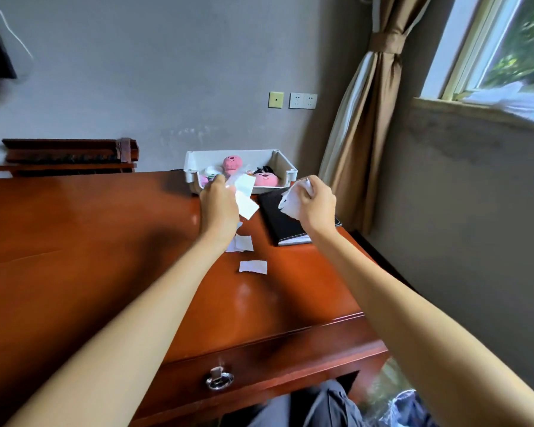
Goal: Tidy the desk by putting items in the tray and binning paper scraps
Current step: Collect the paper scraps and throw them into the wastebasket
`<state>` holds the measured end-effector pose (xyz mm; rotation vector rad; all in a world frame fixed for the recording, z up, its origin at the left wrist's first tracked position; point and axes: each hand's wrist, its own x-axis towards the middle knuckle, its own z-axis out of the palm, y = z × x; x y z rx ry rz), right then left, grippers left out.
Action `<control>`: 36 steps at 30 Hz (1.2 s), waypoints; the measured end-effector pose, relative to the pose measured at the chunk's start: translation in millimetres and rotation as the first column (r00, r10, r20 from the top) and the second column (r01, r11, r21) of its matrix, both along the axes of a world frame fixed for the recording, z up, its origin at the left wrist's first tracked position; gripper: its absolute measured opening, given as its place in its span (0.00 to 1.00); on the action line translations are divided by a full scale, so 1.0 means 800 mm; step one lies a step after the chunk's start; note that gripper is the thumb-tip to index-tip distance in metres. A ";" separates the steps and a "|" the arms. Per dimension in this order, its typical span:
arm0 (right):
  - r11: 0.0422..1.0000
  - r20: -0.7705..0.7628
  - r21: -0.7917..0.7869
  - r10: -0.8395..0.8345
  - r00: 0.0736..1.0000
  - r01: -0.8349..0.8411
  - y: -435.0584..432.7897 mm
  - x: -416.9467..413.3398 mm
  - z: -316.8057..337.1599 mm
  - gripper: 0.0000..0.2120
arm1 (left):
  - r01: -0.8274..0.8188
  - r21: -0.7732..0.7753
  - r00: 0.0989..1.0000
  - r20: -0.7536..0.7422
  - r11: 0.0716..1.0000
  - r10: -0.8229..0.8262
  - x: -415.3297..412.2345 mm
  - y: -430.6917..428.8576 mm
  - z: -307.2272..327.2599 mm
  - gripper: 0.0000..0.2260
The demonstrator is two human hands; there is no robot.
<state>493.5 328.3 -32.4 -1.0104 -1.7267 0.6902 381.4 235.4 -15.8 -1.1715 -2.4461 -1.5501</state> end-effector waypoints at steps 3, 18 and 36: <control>0.998 -0.038 0.017 -0.065 0.997 0.065 0.008 0.058 -0.002 0.07 | 0.103 0.037 0.994 0.018 0.994 -0.104 0.056 0.020 0.001 0.14; 0.879 0.012 -0.123 -0.462 0.887 0.460 0.021 0.418 -0.138 0.07 | 0.632 -0.128 0.770 0.217 0.764 -0.600 0.406 0.120 -0.129 0.08; 0.600 0.467 -0.584 -0.302 0.831 0.547 0.047 0.530 -0.448 0.11 | 0.600 -0.764 0.718 0.384 0.238 -0.580 0.521 0.196 -0.419 0.12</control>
